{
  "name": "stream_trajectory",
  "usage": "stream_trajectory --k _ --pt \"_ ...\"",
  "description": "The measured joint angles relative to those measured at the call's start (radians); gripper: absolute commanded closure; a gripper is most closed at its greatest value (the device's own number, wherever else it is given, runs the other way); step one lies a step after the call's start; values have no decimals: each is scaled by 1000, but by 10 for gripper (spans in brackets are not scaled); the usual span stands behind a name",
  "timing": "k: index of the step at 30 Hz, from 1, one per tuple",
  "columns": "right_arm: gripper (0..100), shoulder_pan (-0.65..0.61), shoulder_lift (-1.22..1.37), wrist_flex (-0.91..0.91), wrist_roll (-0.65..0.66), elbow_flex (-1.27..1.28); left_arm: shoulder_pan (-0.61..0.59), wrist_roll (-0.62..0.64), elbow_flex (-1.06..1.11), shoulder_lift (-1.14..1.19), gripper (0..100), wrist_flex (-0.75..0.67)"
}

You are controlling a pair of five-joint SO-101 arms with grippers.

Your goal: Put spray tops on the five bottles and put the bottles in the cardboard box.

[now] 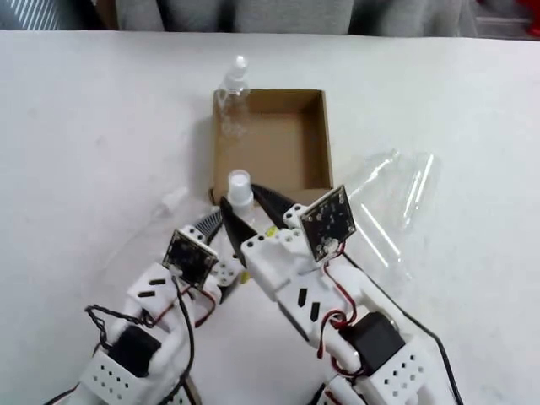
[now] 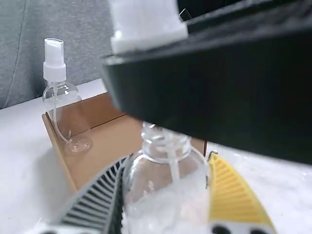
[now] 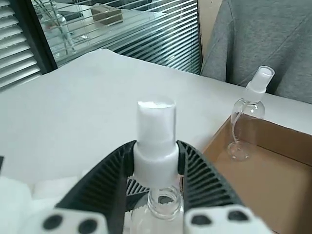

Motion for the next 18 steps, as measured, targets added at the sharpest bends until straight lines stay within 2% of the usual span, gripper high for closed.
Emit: stream_trajectory --k 18 --pt "982 6 12 -8 0 31 0 0 0 0 980 0"
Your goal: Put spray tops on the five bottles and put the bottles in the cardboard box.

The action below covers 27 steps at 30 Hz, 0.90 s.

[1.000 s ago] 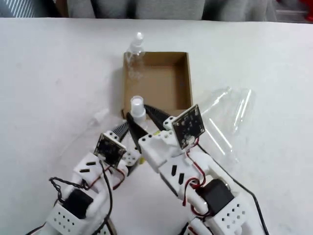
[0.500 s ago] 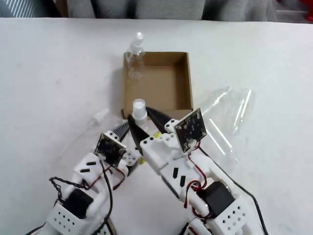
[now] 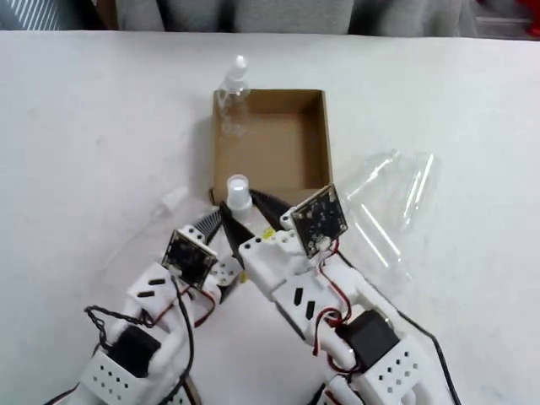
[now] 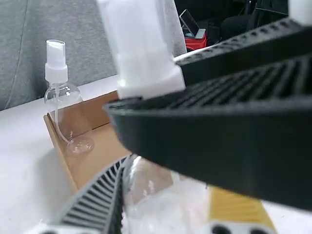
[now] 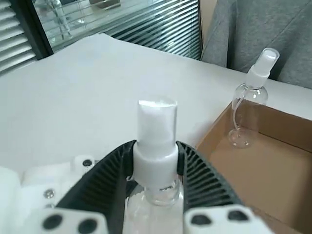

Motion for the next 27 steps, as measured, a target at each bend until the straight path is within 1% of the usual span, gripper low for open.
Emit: stream_trajectory --k 6,13,21,23,27 --pt "982 8 -3 -41 0 3 -2 -2 0 0 980 0" --pt "981 8 -3 -44 0 3 -2 -2 0 0 980 0" --pt "976 8 -3 25 0 3 -2 -2 0 0 980 0" --pt "938 8 -3 25 -6 3 -2 -2 0 0 980 0" --pt "817 6 -3 34 -38 3 -2 -2 0 0 980 0"
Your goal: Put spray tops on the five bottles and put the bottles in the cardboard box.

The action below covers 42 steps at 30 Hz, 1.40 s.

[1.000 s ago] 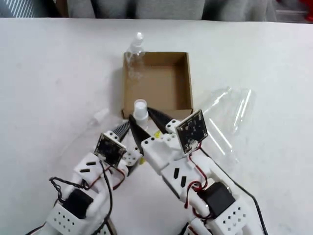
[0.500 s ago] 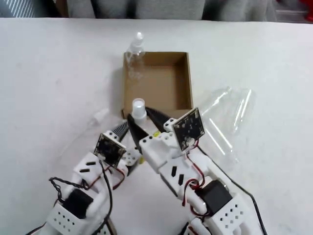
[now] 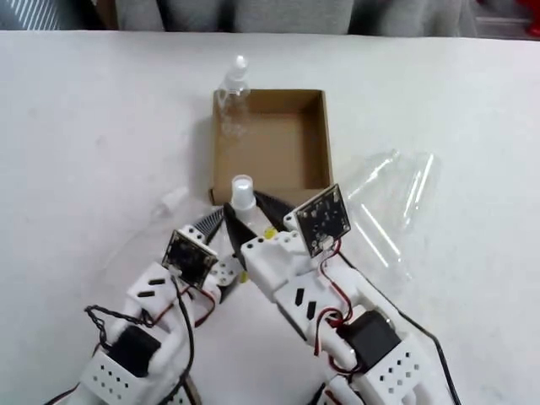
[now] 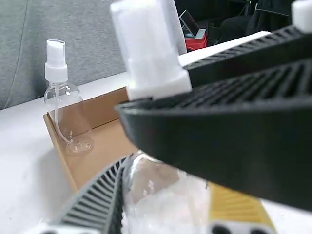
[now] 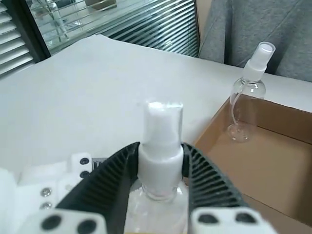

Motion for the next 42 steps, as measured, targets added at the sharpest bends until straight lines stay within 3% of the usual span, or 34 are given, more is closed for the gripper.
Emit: stream_trajectory --k 11,20,22,26,28,42 --pt "779 -3 -11 21 -9 -14 0 0 0 0 980 0" --pt "784 -3 -38 180 -11 -256 0 0 0 0 980 0" --pt "814 -3 -44 213 -11 -315 0 0 0 0 980 0" --pt "997 54 -61 244 -11 -396 0 0 0 0 980 0" --pt "954 95 -61 244 -11 -407 0 0 0 0 980 0" --pt "983 235 281 219 -11 -419 0 0 0 0 980 0"
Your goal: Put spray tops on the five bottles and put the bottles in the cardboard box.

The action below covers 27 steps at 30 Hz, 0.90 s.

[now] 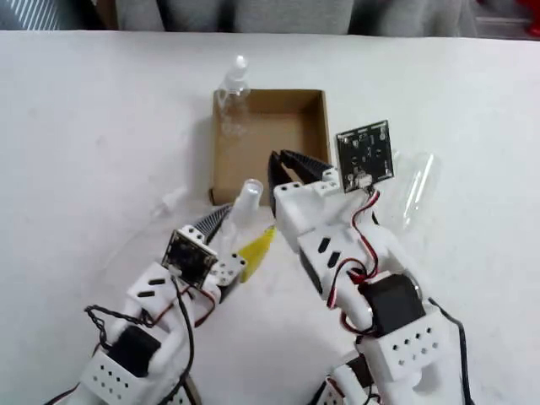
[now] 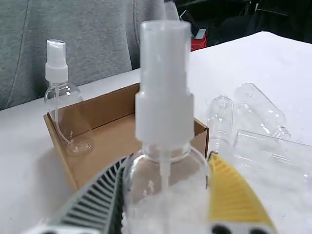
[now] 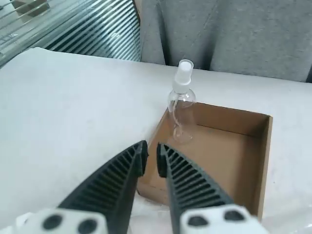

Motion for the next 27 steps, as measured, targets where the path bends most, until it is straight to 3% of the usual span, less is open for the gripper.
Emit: stream_trajectory --k 5,15,27 --pt "983 -5 52 -31 0 0 0 0 0 0 980 0" --pt "982 -153 40 25 -3 -8 2 0 0 0 980 2" --pt "982 -87 11 35 -3 -6 0 0 0 0 980 2"
